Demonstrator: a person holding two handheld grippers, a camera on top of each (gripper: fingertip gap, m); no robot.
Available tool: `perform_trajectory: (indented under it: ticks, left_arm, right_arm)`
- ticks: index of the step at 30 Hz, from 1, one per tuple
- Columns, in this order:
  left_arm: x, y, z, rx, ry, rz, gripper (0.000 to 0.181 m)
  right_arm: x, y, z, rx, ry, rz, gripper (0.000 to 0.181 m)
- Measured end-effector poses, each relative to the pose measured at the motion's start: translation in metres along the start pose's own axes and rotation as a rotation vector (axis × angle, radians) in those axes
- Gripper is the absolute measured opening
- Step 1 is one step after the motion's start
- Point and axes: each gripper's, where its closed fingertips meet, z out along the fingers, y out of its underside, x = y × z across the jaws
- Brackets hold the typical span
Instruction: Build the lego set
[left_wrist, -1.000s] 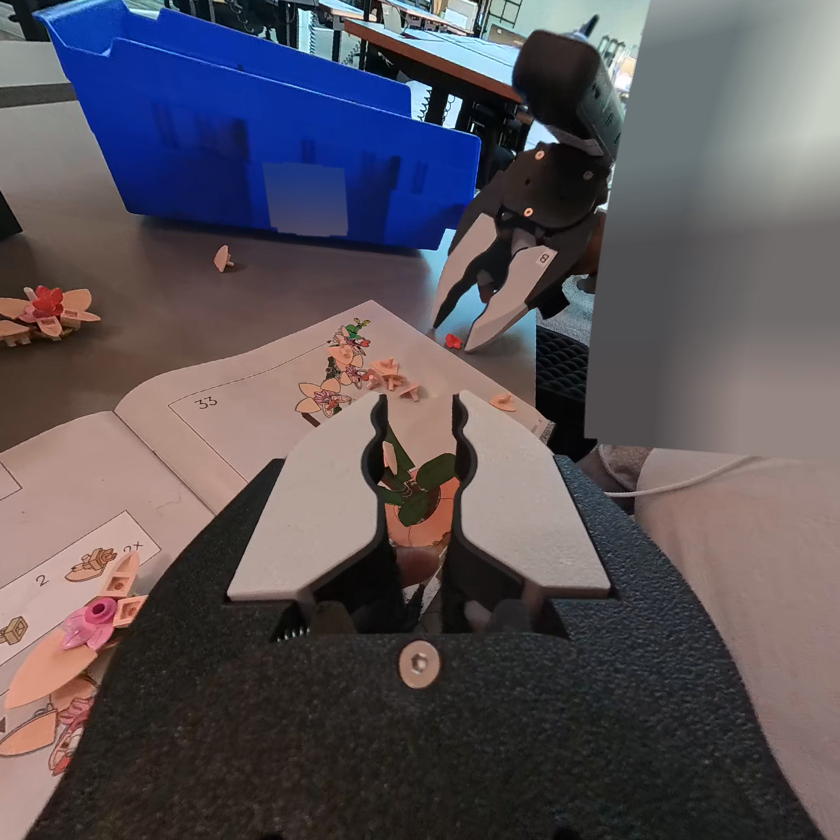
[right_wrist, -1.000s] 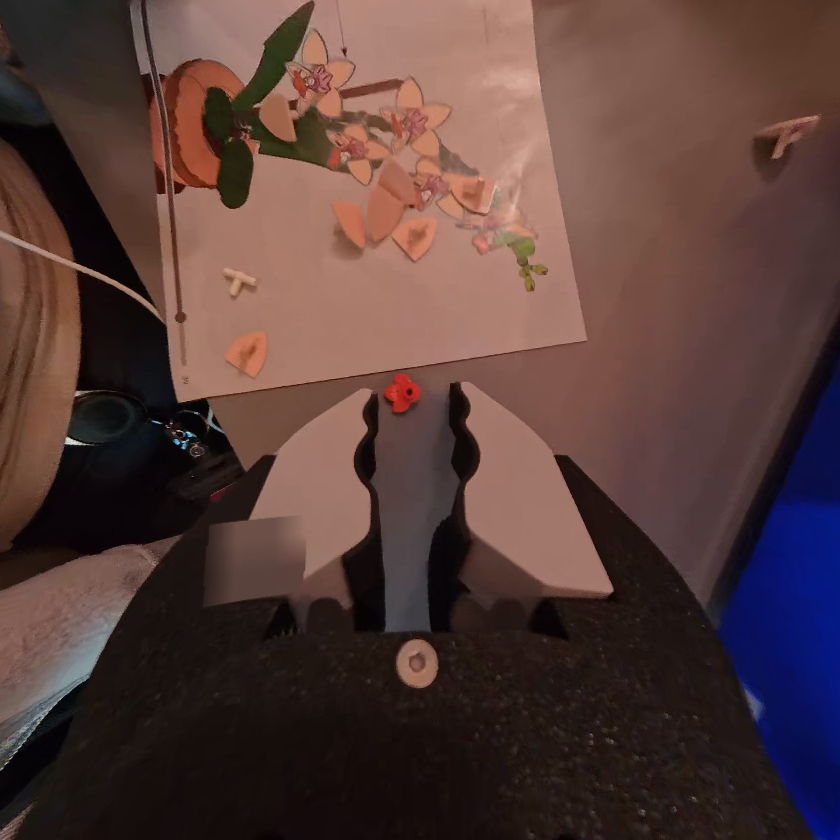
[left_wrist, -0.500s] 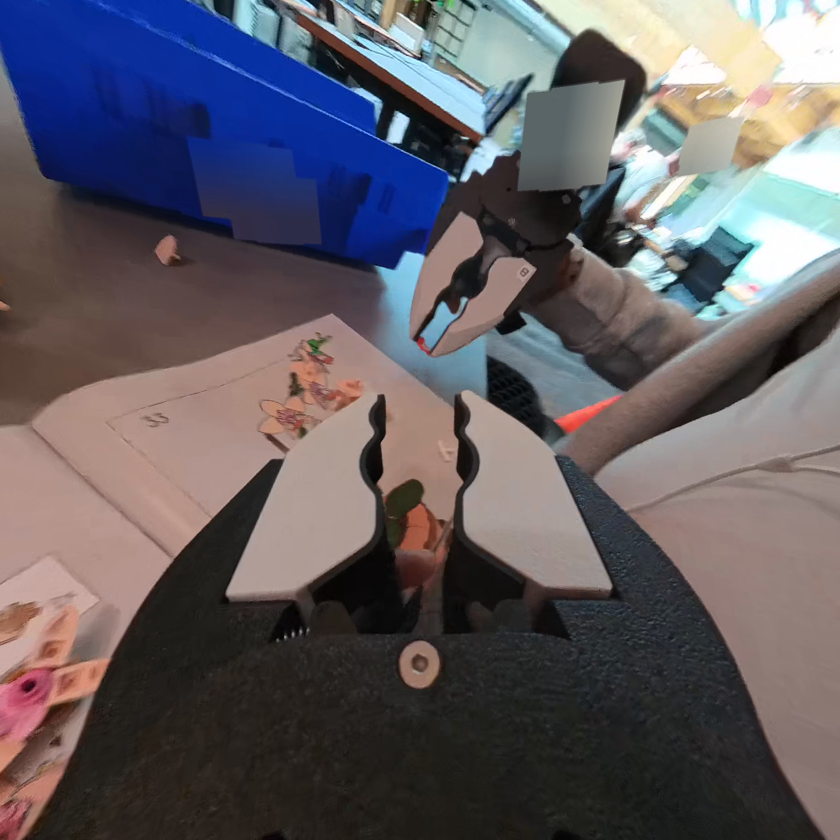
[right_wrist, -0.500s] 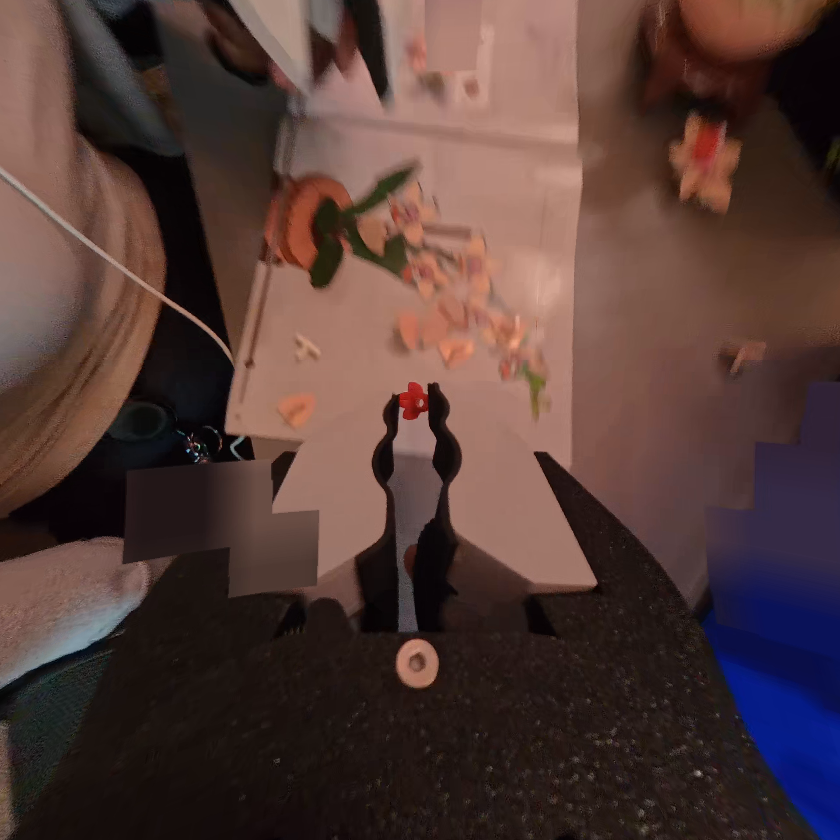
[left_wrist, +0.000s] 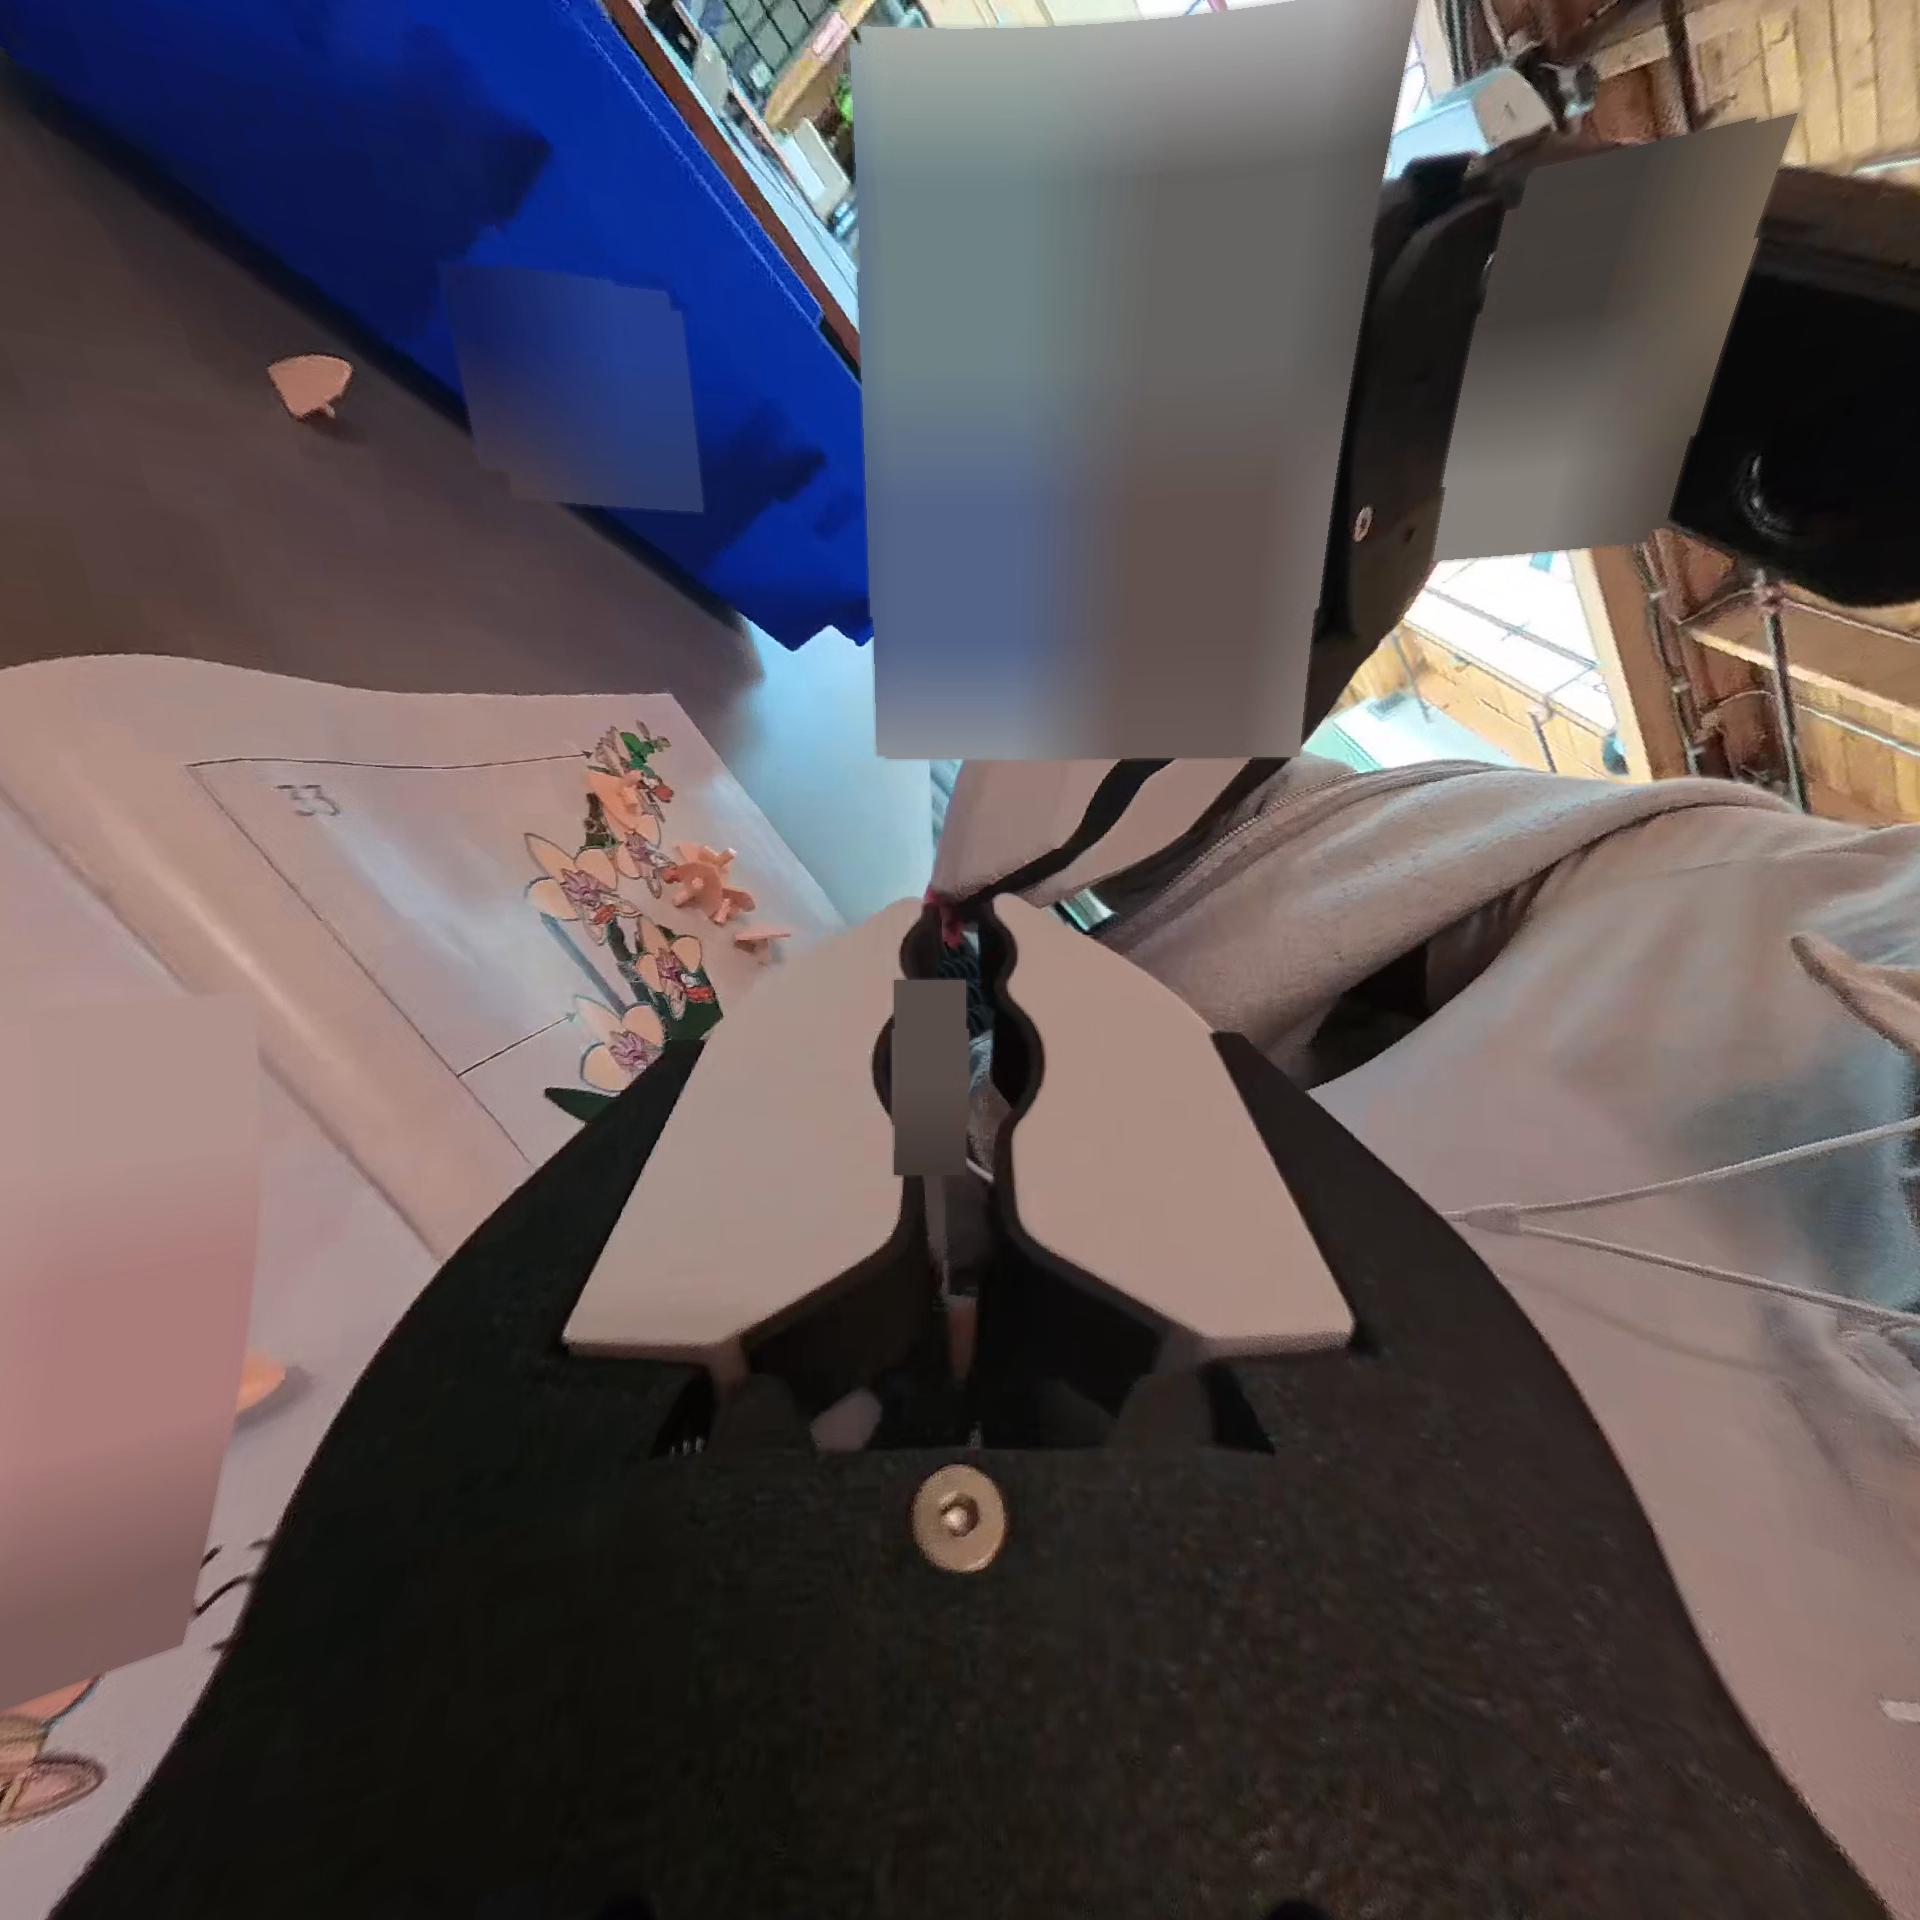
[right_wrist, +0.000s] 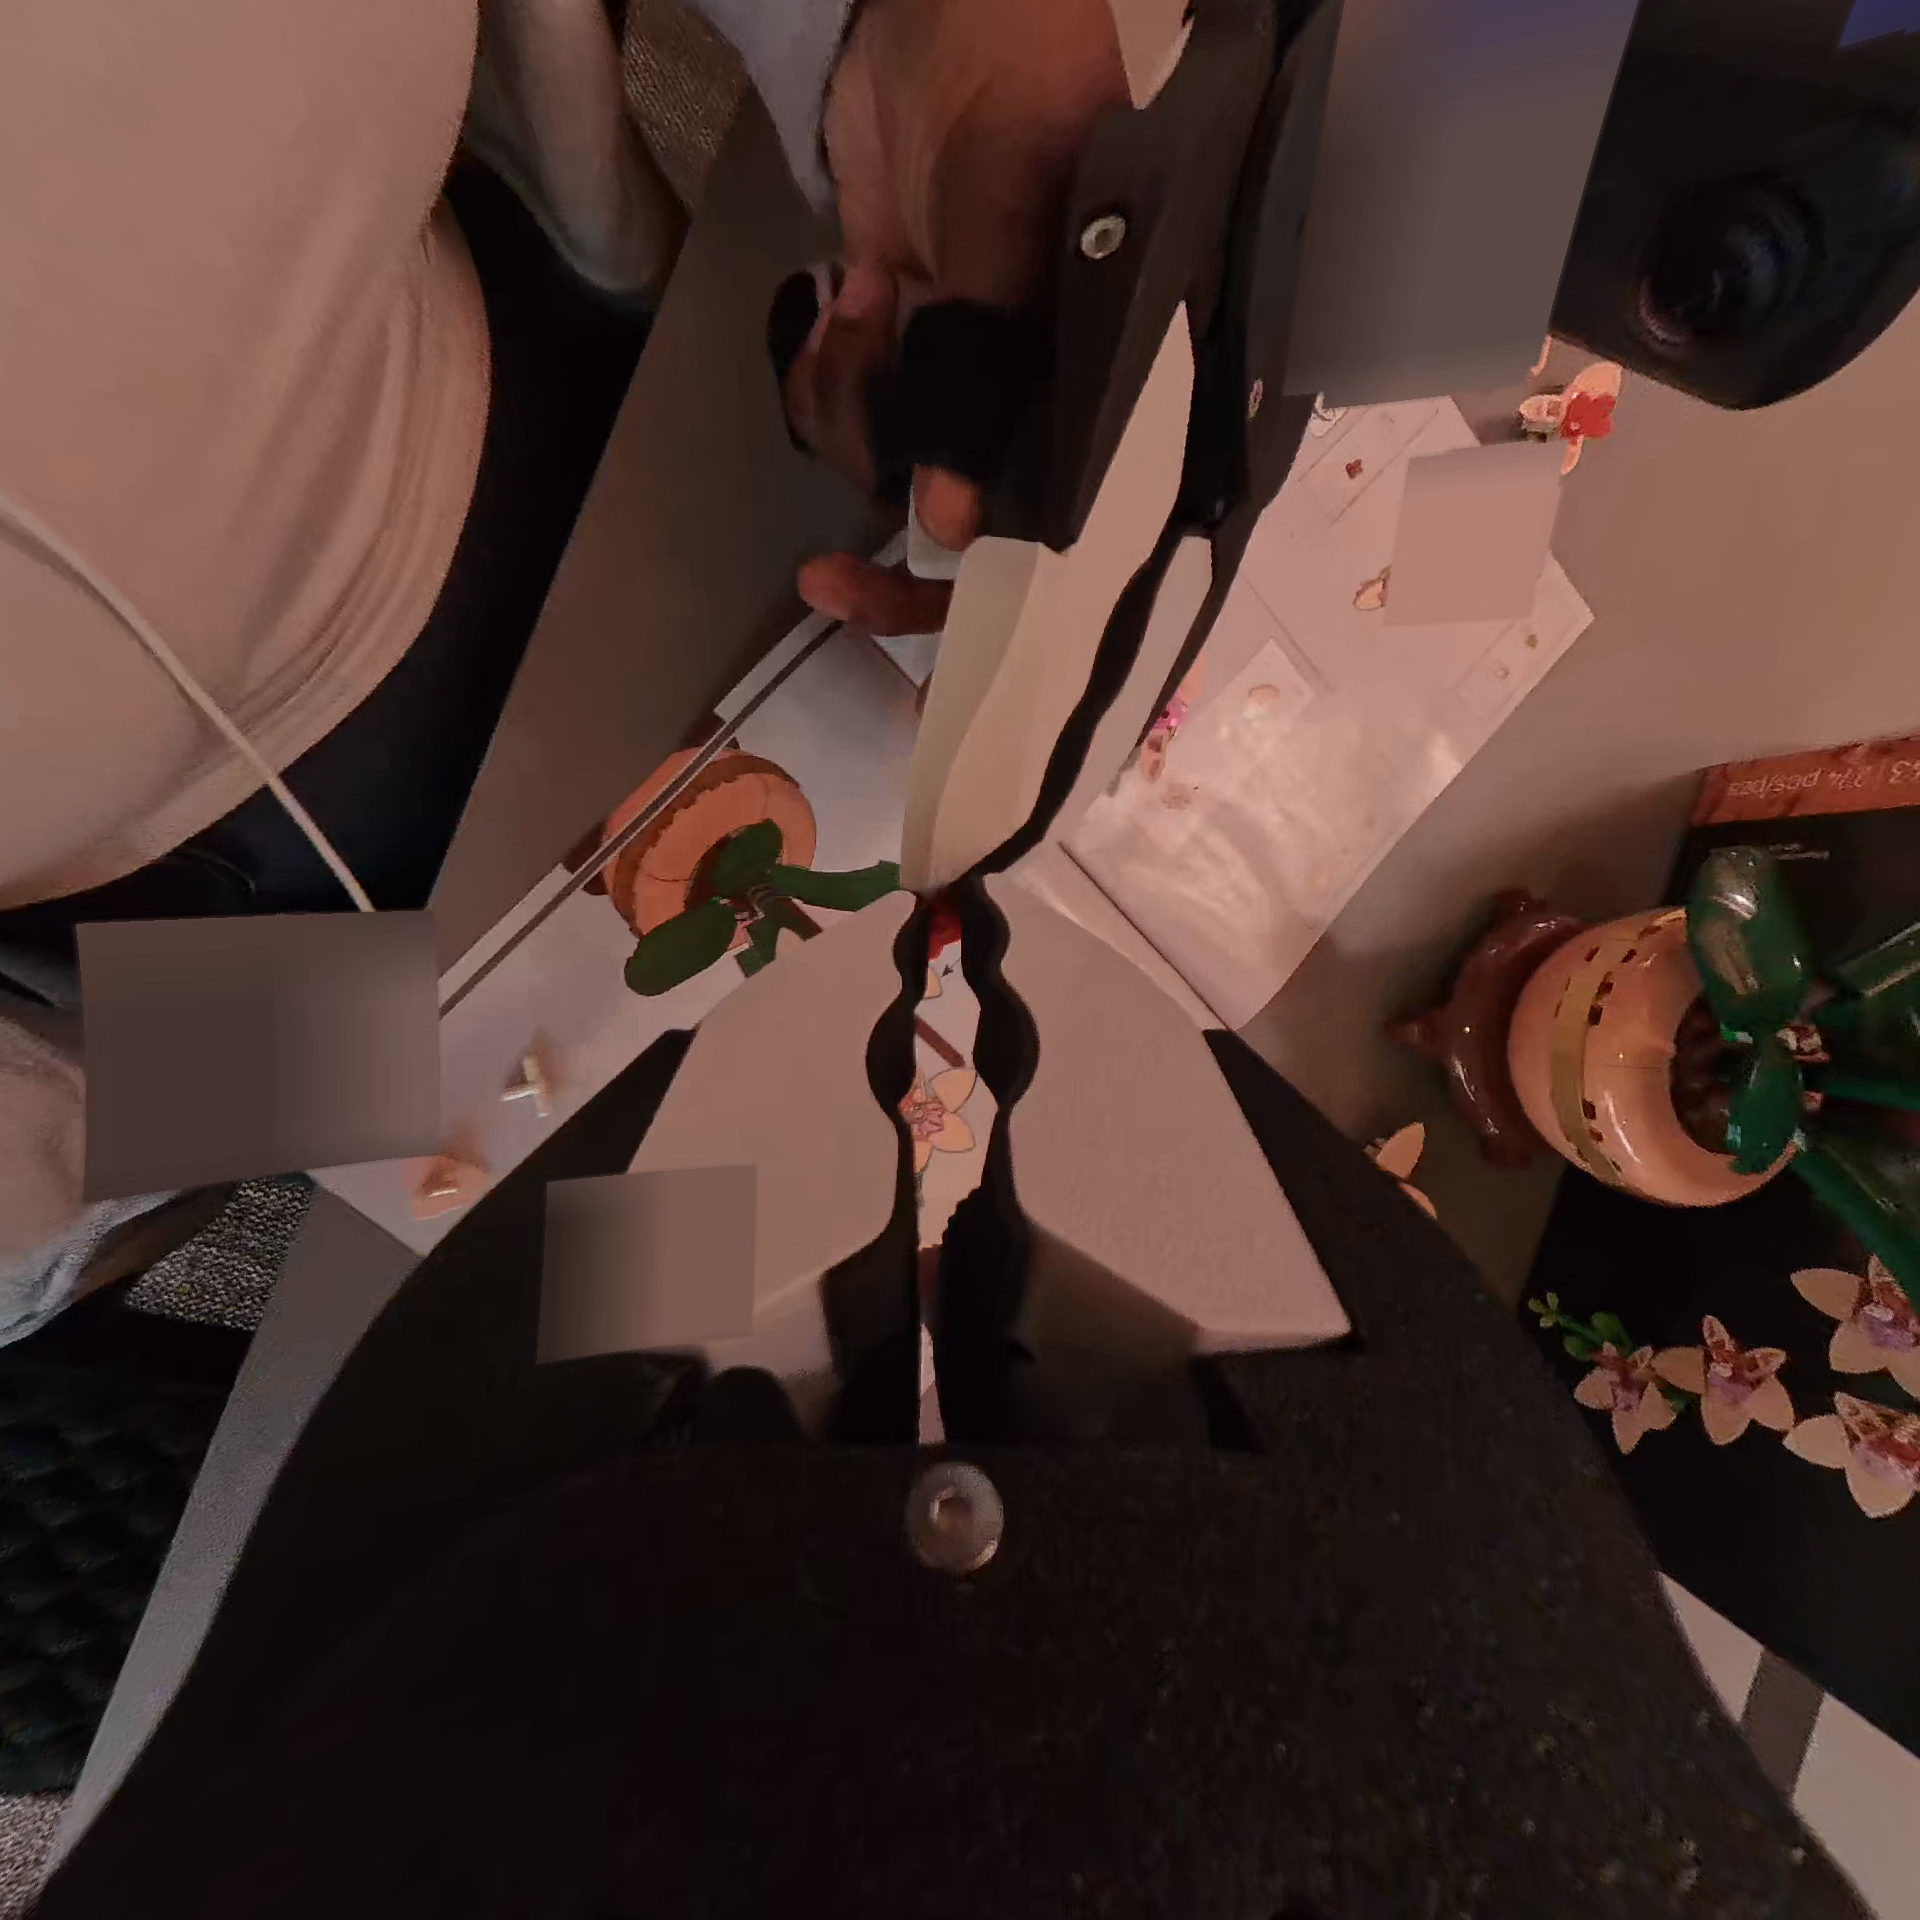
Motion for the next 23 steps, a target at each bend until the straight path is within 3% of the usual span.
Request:
perform_trajectory:
  ticks: [7,11,14,18,20,23]
  left_arm:
    - [0.003,-0.007,-0.019,0.081,0.051,0.064,0.000]
    - [0.008,-0.025,-0.033,0.214,0.093,0.079,0.000]
    - [0.008,-0.040,-0.043,0.317,0.072,0.115,0.000]
    - [0.013,-0.064,-0.065,0.524,0.090,0.117,0.000]
    - [0.015,-0.069,-0.071,0.570,0.104,0.117,0.000]
    - [0.016,-0.069,-0.072,0.571,0.103,0.127,0.000]
  right_arm:
    - [0.012,-0.016,0.004,0.100,-0.017,0.007,0.005]
    - [0.033,-0.031,-0.005,0.285,0.055,0.108,0.011]
    - [0.056,-0.035,-0.014,0.477,0.137,0.346,0.024]
    - [0.071,-0.042,-0.022,0.861,0.100,0.819,0.019]
    - [0.071,-0.052,-0.023,1.053,0.031,0.920,0.017]
    - [0.075,-0.053,-0.013,1.101,0.012,0.980,0.021]
